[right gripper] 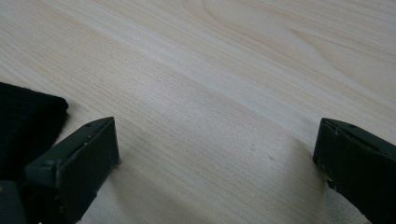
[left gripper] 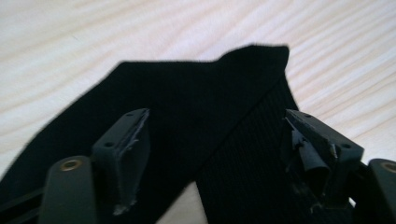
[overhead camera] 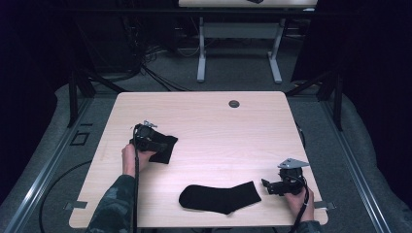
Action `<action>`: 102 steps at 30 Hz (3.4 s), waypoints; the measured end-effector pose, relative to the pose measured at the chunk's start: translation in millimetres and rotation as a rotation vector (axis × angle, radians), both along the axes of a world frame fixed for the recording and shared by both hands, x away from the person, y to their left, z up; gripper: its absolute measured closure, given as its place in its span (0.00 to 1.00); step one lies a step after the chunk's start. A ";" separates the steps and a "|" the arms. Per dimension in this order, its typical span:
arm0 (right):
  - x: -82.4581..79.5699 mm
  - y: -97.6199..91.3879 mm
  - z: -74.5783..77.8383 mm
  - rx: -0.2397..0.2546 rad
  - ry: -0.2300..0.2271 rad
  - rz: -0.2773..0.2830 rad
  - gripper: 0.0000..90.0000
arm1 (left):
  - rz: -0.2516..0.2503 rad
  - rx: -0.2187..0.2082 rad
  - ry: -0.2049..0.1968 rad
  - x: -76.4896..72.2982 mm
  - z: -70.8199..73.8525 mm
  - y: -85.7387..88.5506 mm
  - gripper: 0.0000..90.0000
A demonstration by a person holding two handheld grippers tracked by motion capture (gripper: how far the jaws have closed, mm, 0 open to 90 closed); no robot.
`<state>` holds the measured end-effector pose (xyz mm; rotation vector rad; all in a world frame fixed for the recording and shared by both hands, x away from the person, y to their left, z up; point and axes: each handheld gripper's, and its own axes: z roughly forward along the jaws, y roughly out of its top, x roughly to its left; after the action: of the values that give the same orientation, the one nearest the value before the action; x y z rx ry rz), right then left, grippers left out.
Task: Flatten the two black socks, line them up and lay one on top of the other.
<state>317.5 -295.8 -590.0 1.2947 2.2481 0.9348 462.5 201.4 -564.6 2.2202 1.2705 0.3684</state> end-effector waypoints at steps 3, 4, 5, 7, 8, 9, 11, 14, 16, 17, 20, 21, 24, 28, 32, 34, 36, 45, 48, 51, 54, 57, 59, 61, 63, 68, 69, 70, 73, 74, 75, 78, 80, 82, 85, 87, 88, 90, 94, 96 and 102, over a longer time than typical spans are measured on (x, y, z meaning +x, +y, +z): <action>0.0 0.0 0.0 0.001 0.000 0.000 0.00 | -0.007 0.031 0.006 0.4 -1.6 -2.3 0.39; 0.0 0.0 0.0 0.001 0.000 0.000 0.00 | -0.007 0.031 0.006 0.4 -1.6 -2.3 0.41; -0.1 0.1 -0.1 0.001 -0.001 -0.001 0.00 | -0.009 0.031 0.009 0.3 -1.2 -2.5 0.43; -0.1 0.1 0.0 0.000 -0.001 -0.002 0.00 | -0.013 0.026 0.011 -1.0 -0.8 -2.7 0.48; -0.1 -0.1 0.1 -0.002 0.001 0.001 0.00 | -0.014 0.022 0.011 -1.4 -0.7 -2.3 0.50; -0.2 -0.1 0.1 -0.003 0.001 0.001 0.00 | -0.016 0.021 0.006 -2.0 -0.7 -2.1 0.53; -0.1 0.1 -0.1 0.000 -0.001 -0.002 0.00 | -0.013 0.016 0.000 -2.9 -0.9 -1.8 0.61; -0.1 0.1 -0.1 0.001 -0.001 -0.002 0.00 | 0.004 0.006 -0.008 -3.5 -1.0 0.7 0.69; 0.0 0.2 -0.1 0.000 -0.001 -0.003 0.00 | 0.018 0.000 -0.020 -4.2 -1.8 1.6 0.82; 0.0 0.1 -0.1 0.000 -0.001 -0.002 0.00 | 0.023 -0.005 -0.017 -4.4 -1.7 2.4 0.82; 0.0 0.1 0.0 0.000 0.000 -0.002 0.00 | 0.043 -0.005 -0.029 -5.0 -2.5 2.2 0.89; 0.0 0.1 0.0 0.000 0.000 -0.002 0.00 | 0.039 -0.007 -0.026 -5.0 -2.3 2.8 0.89; -0.1 0.1 -0.2 0.001 -0.002 -0.003 0.00 | 0.047 0.000 -0.030 -5.4 -2.0 1.7 0.90; 0.0 0.1 -0.1 0.001 -0.002 -0.001 0.00 | 0.045 -0.014 -0.053 -10.5 8.6 -1.2 0.90; 0.0 0.0 0.0 0.001 0.000 -0.001 0.00 | 0.029 -0.019 -0.083 -16.9 23.6 -4.9 0.90; 0.0 0.0 0.1 0.000 0.001 -0.001 0.00 | 0.014 -0.011 -0.104 -20.6 32.1 -8.6 0.90; 0.0 0.1 0.0 0.001 0.000 -0.001 0.00 | -0.004 -0.035 -0.111 -23.8 42.4 -12.3 0.90; 0.0 0.1 -0.1 0.001 -0.002 -0.002 0.00 | -0.086 -0.063 -0.169 -40.3 82.9 -45.7 0.90; 0.0 0.1 -0.1 0.000 -0.001 -0.001 0.00 | -0.110 -0.069 -0.161 -43.3 85.8 -55.4 0.90; 0.0 0.1 -0.1 0.001 -0.001 -0.002 0.00 | -0.135 -0.077 -0.159 -47.1 88.6 -68.8 0.90; -0.1 0.1 -0.1 0.000 -0.001 -0.002 0.00 | -0.160 -0.093 -0.146 -47.6 88.0 -83.9 0.90; 0.0 -0.2 0.2 -0.004 0.002 0.004 0.00 | -0.188 -0.116 -0.124 -46.8 80.7 -101.6 0.90; -0.1 -0.2 0.2 -0.003 0.001 0.004 0.00 | -0.201 -0.117 -0.107 -46.3 73.0 -112.6 0.90; 0.0 -0.2 0.1 -0.003 0.000 0.004 0.00 | -0.212 -0.117 -0.089 -45.7 67.0 -119.0 0.90; 0.0 0.1 0.0 0.002 0.000 0.003 0.00 | -0.227 -0.114 -0.056 -43.9 55.7 -128.7 0.90; 0.0 0.2 0.0 0.001 0.000 0.003 0.00 | -0.242 -0.112 0.004 -42.1 30.7 -151.2 0.90; 0.0 0.3 0.0 0.001 0.000 0.002 0.00 | -0.245 -0.110 0.014 -41.8 26.6 -154.9 0.89; 0.0 0.3 0.0 0.001 0.000 0.002 0.00 | -0.245 -0.109 0.024 -41.5 22.8 -158.4 0.89; 0.0 0.3 0.0 0.001 0.000 0.002 0.00 | -0.230 -0.110 0.047 -40.5 14.2 -166.6 0.87; 0.0 0.5 -0.1 0.003 -0.001 0.001 0.00 | -0.225 -0.103 0.049 -40.4 12.3 -169.3 0.85; -0.2 0.7 -0.1 0.004 -0.002 -0.002 0.00 | -0.225 -0.102 0.055 -40.1 10.3 -171.8 0.82; 0.3 0.3 0.4 -0.002 0.002 0.006 0.00 | -0.240 -0.098 0.068 -39.7 6.2 -177.6 0.59; 0.3 0.3 0.5 -0.002 0.003 0.006 0.00 | -0.251 -0.120 0.040 -41.0 9.2 -177.4 0.45; 0.3 0.3 0.5 -0.002 0.003 0.006 0.00 | -0.249 -0.124 0.024 -42.5 12.6 -175.7 0.41; 0.3 0.3 0.5 -0.003 0.003 0.006 0.01 | -0.248 -0.123 -0.032 -46.6 26.5 -165.4 0.29; 0.3 0.4 0.7 -0.004 0.004 0.005 0.01 | -0.250 -0.111 -0.063 -49.2 35.6 -155.6 0.25; 0.2 0.0 1.4 -0.002 0.009 0.009 0.03 | -0.253 -0.103 -0.085 -51.5 42.1 -144.5 0.23; 0.5 0.3 1.7 0.000 0.010 0.003 0.03 | -0.258 -0.084 -0.095 -52.6 44.3 -138.9 0.22; 3.5 0.2 3.8 -0.001 0.030 0.014 0.05 | -0.264 -0.029 -0.102 -55.4 46.5 -120.1 0.21; 4.0 1.2 7.7 0.022 0.040 0.002 0.11 | -0.265 -0.035 -0.088 -56.7 44.2 -110.2 0.22; 0.8 24.0 35.7 0.054 0.018 0.053 0.15 | -0.298 -0.012 -0.070 -60.3 36.8 -110.3 0.23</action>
<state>318.3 -271.8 -554.2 1.2769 2.2964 1.0123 402.2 91.1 -527.8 2.3209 0.8851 0.3177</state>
